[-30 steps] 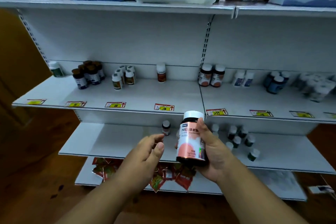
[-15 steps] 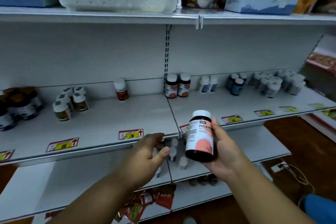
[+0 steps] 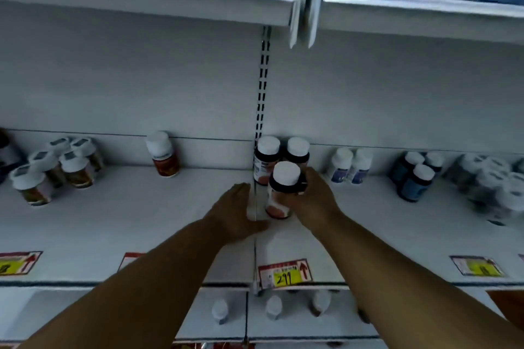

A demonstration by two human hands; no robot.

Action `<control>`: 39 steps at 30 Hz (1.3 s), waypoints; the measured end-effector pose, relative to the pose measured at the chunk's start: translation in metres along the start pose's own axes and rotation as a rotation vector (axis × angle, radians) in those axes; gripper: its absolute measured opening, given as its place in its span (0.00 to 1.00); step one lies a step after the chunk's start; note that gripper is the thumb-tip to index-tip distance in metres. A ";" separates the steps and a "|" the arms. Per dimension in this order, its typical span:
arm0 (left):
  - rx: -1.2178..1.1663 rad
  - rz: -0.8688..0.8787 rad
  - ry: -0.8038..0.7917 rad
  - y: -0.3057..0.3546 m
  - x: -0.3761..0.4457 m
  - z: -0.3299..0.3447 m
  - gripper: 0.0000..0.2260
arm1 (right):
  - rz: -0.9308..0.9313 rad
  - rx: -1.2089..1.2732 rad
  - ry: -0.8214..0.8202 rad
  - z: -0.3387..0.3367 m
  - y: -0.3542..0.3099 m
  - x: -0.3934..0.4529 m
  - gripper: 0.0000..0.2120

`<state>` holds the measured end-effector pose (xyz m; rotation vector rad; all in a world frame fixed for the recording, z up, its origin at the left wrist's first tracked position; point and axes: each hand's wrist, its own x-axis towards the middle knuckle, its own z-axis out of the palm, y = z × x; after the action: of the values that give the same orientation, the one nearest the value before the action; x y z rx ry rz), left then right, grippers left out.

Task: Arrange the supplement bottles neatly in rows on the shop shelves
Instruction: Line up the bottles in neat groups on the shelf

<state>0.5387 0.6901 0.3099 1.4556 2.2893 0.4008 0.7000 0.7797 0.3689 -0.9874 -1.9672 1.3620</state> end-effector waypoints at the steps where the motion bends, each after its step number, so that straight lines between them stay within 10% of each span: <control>1: 0.028 -0.006 -0.030 -0.001 0.010 0.000 0.54 | -0.013 -0.040 -0.019 0.002 0.003 0.010 0.20; 15: 0.110 0.003 0.024 0.002 0.039 0.003 0.47 | -0.038 -0.141 0.012 0.018 0.009 0.028 0.32; 28: -0.138 0.180 0.129 -0.037 -0.169 -0.012 0.39 | -0.058 -0.358 0.211 0.079 -0.007 -0.140 0.24; 39: -0.097 0.093 0.102 -0.106 -0.282 0.024 0.39 | 0.049 -0.386 -0.001 0.154 0.020 -0.245 0.15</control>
<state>0.5727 0.3902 0.2918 1.5292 2.2513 0.6189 0.7291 0.5013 0.2915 -1.2121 -2.2698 1.0242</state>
